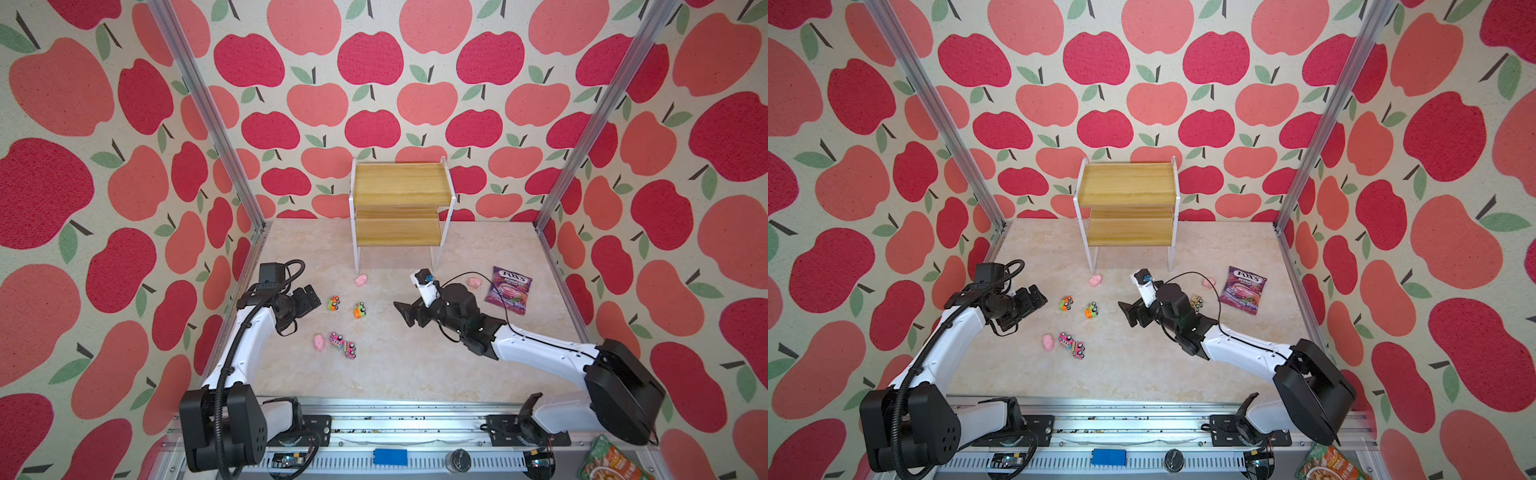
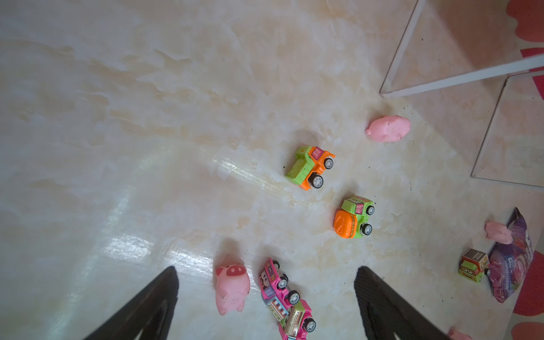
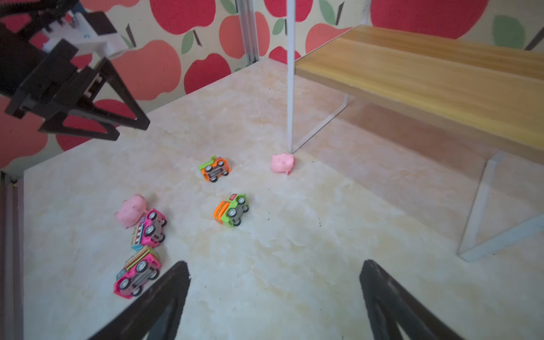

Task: Place and organize the plastic toys onto the shelf
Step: 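Move the right gripper over the pink pig near the toy cars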

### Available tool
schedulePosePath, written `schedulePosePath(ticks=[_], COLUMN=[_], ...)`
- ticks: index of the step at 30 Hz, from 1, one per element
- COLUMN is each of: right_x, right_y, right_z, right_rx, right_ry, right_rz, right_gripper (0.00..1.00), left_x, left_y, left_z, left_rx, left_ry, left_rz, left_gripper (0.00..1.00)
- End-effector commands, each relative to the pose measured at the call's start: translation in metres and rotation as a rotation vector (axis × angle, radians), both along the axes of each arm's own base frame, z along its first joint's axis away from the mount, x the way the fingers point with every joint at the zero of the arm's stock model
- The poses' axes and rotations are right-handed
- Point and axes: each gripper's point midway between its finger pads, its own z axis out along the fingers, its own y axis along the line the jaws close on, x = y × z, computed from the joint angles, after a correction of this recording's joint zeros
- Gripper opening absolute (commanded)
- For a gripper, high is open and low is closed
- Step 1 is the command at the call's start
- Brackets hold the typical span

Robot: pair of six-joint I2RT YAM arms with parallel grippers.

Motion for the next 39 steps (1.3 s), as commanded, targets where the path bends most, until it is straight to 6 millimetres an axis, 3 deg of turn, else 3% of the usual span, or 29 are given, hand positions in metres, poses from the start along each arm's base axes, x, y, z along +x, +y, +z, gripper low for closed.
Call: schedulePosePath(ticks=[1, 7, 13, 19, 29, 39], right_x=[-0.021, -0.072, -0.091, -0.089, -0.084, -0.076], right_y=[0.042, 0.133, 0.184, 0.201, 0.223, 0.233], right_z=[-0.013, -0.048, -0.071, -0.095, -0.119, -0.136], right_rx=[-0.082, -0.188, -0.267, -0.339, -0.389, -0.395], right_ry=[-0.001, 0.046, 0.077, 0.093, 0.118, 0.163], right_rz=[0.069, 0.246, 0.327, 0.340, 0.364, 0.362], right_gripper=[0.93, 0.92, 0.90, 0.89, 0.86, 0.72], left_x=[-0.009, -0.009, -0.019, -0.021, -0.022, -0.021], left_y=[0.021, 0.046, 0.054, 0.060, 0.061, 0.061], left_z=[-0.004, -0.016, -0.023, -0.012, -0.008, -0.006], left_rx=[-0.023, -0.019, -0.003, 0.022, 0.019, 0.018], left_ry=[0.050, 0.178, 0.279, 0.206, 0.183, 0.167], left_rz=[0.113, 0.263, 0.305, 0.333, 0.337, 0.333], left_gripper=[0.96, 0.99, 1.00, 0.99, 0.99, 0.99])
